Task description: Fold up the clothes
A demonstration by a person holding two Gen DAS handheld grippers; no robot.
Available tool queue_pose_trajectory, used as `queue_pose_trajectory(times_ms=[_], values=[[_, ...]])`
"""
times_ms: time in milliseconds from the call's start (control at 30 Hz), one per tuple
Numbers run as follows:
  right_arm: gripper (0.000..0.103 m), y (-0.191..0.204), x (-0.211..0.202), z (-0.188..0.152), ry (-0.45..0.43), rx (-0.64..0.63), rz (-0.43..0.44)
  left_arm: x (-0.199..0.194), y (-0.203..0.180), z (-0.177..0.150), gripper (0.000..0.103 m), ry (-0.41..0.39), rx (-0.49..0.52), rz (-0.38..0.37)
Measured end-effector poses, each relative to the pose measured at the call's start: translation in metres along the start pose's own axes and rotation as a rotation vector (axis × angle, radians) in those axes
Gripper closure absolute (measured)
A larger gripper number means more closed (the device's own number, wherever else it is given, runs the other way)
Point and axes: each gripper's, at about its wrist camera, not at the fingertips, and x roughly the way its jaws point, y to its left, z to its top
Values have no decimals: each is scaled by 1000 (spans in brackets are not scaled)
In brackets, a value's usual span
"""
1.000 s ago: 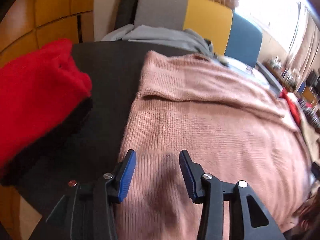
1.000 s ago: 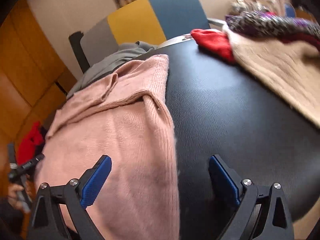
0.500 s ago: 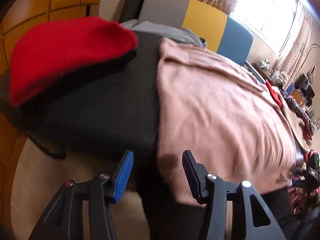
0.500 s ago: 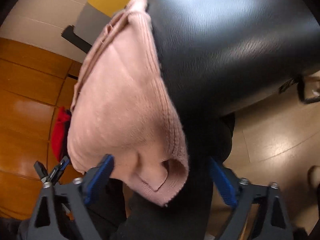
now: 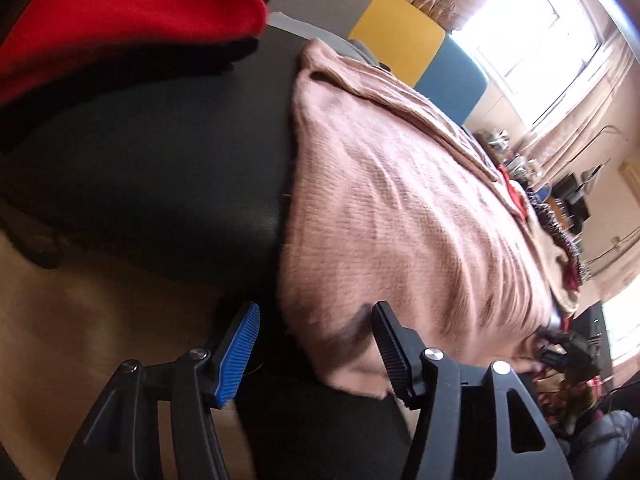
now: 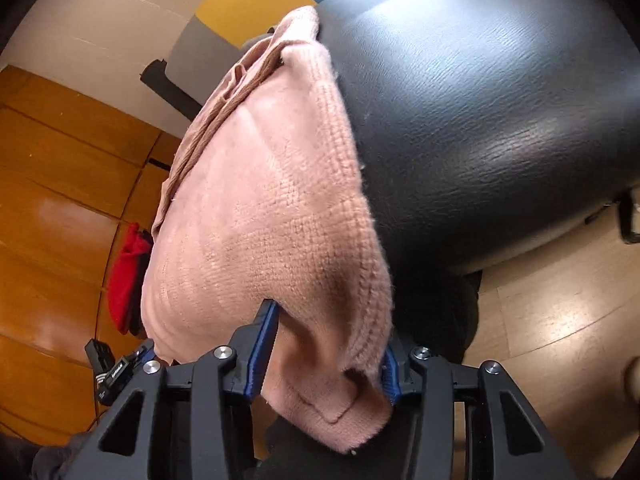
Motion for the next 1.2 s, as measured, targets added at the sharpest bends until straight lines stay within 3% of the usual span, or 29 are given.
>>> queue_pose_trajectory(times_ms=[167,333,467,533,600,667,767,933,1200], values=[[49,-10,8,-11,13,28,65,26,-12,-5,46,75,-15,-110],[31,-15,16,-12,3,47,174,28,-24,-8,83,123,3,-165],[25,2,20,-10,30,-51,130,25,-33,-7,89,148,32,-191],[34,10,19,-9,67,-88,69,22,-36,-5,91,150,52,-179],[77,14,17,-9,93,-105,2,15,-38,-3,91,146,66,-182],[88,15,19,-11,106,-128,-43,9,-39,-1,91,140,75,-198],[95,19,16,-10,86,-119,-37,-6,-43,3,92,122,86,-253],[96,64,5,4,26,-195,104,-40,-56,22,93,48,103,-380],[96,119,-3,52,-90,-242,266,-65,-74,79,93,-91,129,-498]])
